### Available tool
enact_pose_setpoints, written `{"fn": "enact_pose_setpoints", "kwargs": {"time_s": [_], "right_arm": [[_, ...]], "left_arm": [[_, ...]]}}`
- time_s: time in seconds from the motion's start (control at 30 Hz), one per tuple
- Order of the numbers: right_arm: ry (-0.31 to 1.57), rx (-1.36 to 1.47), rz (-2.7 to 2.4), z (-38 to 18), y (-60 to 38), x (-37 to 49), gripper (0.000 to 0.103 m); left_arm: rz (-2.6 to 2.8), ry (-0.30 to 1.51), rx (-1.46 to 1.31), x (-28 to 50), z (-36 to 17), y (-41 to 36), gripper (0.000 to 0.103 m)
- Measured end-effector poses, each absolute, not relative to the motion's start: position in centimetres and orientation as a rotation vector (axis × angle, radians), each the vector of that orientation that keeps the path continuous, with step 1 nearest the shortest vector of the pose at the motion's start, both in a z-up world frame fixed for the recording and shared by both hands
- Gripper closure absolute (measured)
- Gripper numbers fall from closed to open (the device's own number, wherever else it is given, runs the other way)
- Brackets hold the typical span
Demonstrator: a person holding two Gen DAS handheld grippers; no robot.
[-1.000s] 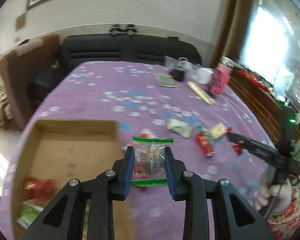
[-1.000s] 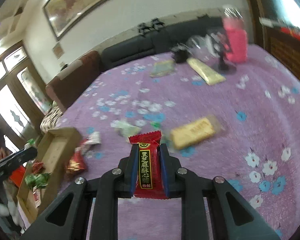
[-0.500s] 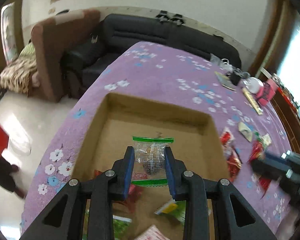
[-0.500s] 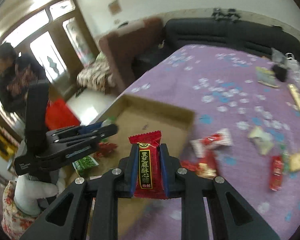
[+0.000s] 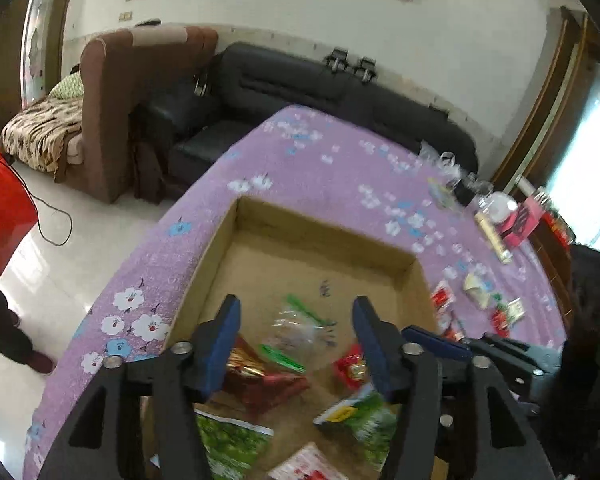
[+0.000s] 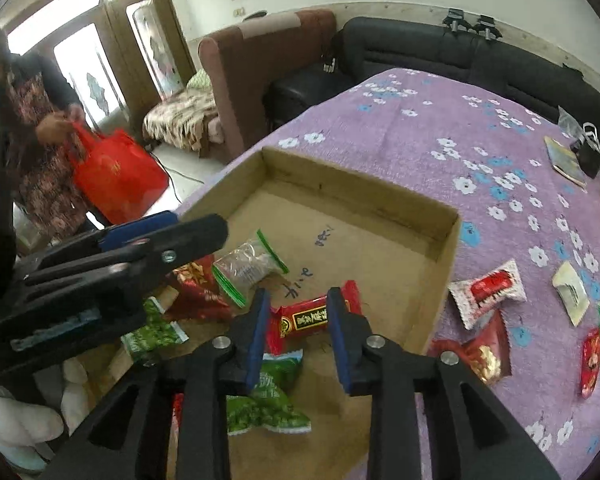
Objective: Organize snacks
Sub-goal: 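Carry the nut bag with the left tool while the right tool carries the red bar, then grasp the white pastry sachet with the left tool while the right tool grasps another red bar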
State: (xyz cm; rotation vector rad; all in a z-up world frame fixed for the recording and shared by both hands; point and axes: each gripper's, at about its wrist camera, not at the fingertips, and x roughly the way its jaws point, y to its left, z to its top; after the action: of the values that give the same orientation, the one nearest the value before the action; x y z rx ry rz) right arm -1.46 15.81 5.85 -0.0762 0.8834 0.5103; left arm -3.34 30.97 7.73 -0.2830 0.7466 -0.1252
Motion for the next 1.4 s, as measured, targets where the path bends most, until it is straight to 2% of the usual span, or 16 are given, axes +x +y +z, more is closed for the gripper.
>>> {"fn": "enact_pose_setpoints", "kwargs": {"time_s": [0.1, 0.17, 0.23, 0.37, 0.6, 0.67, 1.17, 1.4], "right_arm": [[0.840, -0.036, 0.508, 7.1, 13.7, -2.6, 0.073], [0.797, -0.019, 0.500, 8.0, 11.7, -3.7, 0.069], [0.757, -0.004, 0.472, 8.7, 9.9, -4.5, 0.065], [0.687, 0.029, 0.410, 10.0, 6.2, -5.9, 0.063], [0.638, 0.064, 0.378, 10.7, 2.1, -6.6, 0.056], [0.627, 0.086, 0.370, 10.7, 0.7, -7.0, 0.048], [0.692, 0.339, 0.048, 8.2, -18.6, -5.3, 0.048], [0.802, 0.310, 0.169, 6.1, -15.4, -3.0, 0.048]], "left_arm": [[-0.143, 0.671, -0.301, -5.1, 9.6, 30.2, 0.024], [-0.157, 0.595, -0.320, -7.1, 11.1, 29.4, 0.008], [-0.163, 0.521, -0.342, -8.9, 12.1, 28.7, 0.001], [-0.260, 0.444, -0.447, -11.4, 12.7, 27.5, 0.001], [-0.216, 0.520, -0.360, -11.5, 12.4, 23.7, 0.001], [-0.204, 0.524, -0.341, -11.6, 12.4, 22.9, 0.001], [-0.223, 0.623, -0.275, -10.3, 10.8, 16.8, 0.001], [-0.247, 0.699, -0.225, -9.3, 8.8, 14.3, 0.002]]}}
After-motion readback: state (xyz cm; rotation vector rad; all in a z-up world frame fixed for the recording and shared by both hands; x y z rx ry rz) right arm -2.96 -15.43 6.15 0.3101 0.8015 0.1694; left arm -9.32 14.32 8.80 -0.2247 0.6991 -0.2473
